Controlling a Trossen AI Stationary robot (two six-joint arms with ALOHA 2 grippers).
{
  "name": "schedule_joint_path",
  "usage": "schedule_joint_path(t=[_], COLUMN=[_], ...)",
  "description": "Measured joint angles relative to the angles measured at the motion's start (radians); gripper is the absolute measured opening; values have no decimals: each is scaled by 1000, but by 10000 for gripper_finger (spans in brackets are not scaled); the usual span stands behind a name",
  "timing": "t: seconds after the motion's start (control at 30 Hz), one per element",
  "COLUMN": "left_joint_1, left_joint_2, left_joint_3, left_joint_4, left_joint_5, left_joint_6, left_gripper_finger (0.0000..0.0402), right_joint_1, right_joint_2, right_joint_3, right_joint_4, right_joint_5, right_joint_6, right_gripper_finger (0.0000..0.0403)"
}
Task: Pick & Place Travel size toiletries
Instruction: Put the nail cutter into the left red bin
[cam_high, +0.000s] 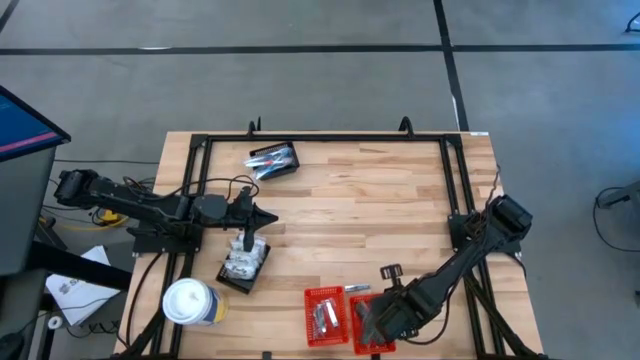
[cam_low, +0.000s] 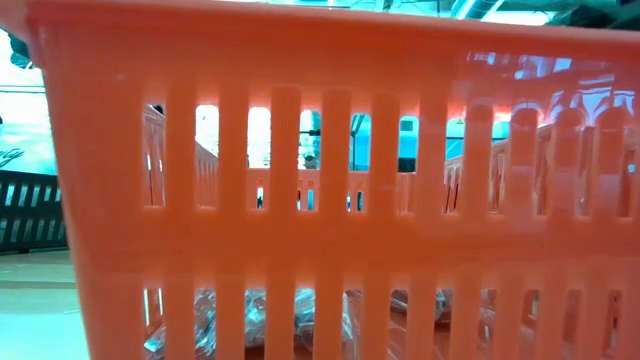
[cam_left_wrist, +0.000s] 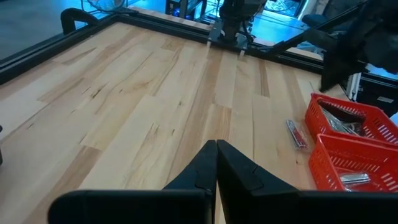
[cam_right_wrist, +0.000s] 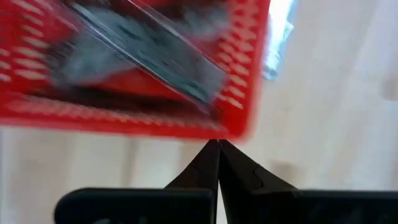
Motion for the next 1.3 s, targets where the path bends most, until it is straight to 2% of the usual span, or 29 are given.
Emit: schedule_joint_path(t=[0.07,0.2,0.4,0.5,0.6,0.7,0.8,0.9,1.03,1.17,1.3], left_joint_1=[0,-3,-73,-94,-98,-90,-85,-85,-76,-85,-122], left_joint_2=[0,45,290,437,568,703,840,943,1018,1103,1194], left_joint_3=[0,32,218,339,456,592,740,849,925,1013,1154], left_joint_4=[3,64,56,33,-29,-108,-216,-272,-293,-309,-437], left_joint_5=[6,62,86,173,249,273,288,283,285,314,313], left_joint_6=[9,59,158,201,231,272,326,365,375,349,342], left_gripper_finger=[1,1,1,1,1,1,1,2,17,63,115], right_joint_1=[0,-6,-8,-3,-27,-95,-154,-180,-181,-181,-180], right_joint_2=[0,-3,-78,-179,-295,-422,-508,-561,-566,-556,-556], right_joint_3=[15,64,34,-60,-214,-379,-492,-541,-562,-600,-635], right_joint_4=[-76,-174,-128,-1,249,567,727,718,657,663,680], right_joint_5=[58,274,487,483,374,206,172,216,312,334,336], right_joint_6=[17,43,74,82,20,-58,-104,-111,-110,-110,-103], right_gripper_finger=[0,0,0,0,0,0,0,0,0,0,0])
